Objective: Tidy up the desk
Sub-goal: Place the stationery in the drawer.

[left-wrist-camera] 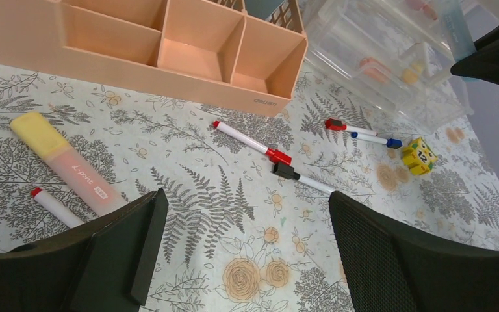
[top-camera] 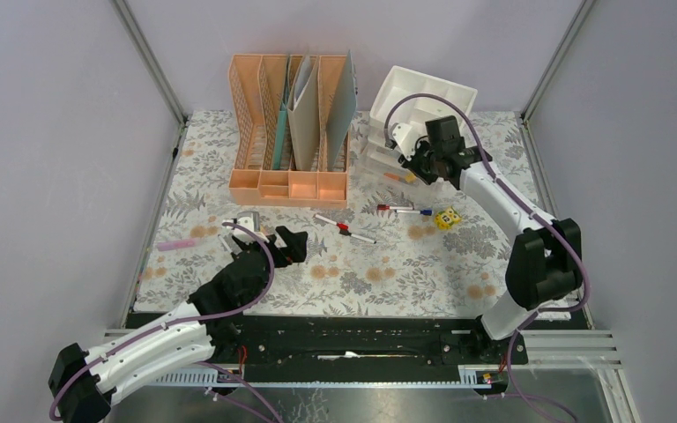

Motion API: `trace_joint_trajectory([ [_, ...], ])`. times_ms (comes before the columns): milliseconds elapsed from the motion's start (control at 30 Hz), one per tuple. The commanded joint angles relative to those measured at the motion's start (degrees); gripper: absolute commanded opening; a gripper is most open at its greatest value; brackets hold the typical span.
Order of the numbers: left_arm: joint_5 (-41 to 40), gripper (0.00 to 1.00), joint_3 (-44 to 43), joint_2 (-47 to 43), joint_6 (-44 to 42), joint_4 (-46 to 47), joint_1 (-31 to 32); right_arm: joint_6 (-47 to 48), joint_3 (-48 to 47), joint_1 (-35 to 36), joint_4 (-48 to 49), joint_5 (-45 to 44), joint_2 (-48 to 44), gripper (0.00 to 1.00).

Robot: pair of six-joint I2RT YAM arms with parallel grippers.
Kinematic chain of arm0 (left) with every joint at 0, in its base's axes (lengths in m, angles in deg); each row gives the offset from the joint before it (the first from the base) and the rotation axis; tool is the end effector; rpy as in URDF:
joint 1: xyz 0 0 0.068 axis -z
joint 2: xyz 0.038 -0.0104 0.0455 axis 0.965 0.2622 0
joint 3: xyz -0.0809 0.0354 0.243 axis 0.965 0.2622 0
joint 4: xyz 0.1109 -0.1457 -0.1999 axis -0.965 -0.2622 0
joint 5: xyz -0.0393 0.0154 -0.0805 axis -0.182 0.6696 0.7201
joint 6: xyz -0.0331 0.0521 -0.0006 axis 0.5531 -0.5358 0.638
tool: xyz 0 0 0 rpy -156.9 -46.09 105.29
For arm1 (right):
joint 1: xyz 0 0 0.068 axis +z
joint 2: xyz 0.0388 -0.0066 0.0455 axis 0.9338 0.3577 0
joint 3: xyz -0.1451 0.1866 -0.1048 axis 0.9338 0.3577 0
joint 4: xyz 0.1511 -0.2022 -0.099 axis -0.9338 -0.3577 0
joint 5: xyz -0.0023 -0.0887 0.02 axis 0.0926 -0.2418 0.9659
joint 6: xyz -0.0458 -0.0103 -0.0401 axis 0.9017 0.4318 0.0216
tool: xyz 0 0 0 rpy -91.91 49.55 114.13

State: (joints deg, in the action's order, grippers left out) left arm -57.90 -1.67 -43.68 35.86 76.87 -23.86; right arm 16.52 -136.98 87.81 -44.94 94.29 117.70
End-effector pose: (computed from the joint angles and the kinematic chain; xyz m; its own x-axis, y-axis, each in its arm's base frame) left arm 0.1358 -0.1250 0.2044 -0.2919 -0.4055 -0.8662 0.1459 0.8762 -0.4593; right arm 0.3626 0.1310 0.2710 -0.1701 -0.7556 -0.6325 -0.7331 0.5259 -0.4311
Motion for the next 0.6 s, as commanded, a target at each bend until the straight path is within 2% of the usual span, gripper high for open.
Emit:
trace_joint_trajectory([
  [0, -2.1, 0.99, -1.2, -1.1, 0.3, -0.7, -0.2, 3.0, -2.3, -0.1, 2.2, -10.3, 2.4, 0.20],
  [67, -2.3, 0.99, -1.2, -1.5, 0.4, -1.3, -0.3, 2.8, -2.1, -0.1, 2.8, -11.6, 3.4, 0.26],
  [233, -2.8, 0.99, -1.1, -2.6, 0.6, -2.4, -0.2, 1.3, -2.3, -0.1, 3.6, -11.5, 4.0, 0.50],
  [367, -3.3, 0.99, -1.1, -2.8, 1.1, -2.9, -0.3, -0.6, -2.5, -0.2, 3.5, -9.5, 3.1, 0.62],
  [567, -3.4, 0.99, -0.9, -1.5, 3.0, -2.5, -0.2, -5.8, -2.4, -0.1, 0.1, 0.1, -2.9, 0.66],
])
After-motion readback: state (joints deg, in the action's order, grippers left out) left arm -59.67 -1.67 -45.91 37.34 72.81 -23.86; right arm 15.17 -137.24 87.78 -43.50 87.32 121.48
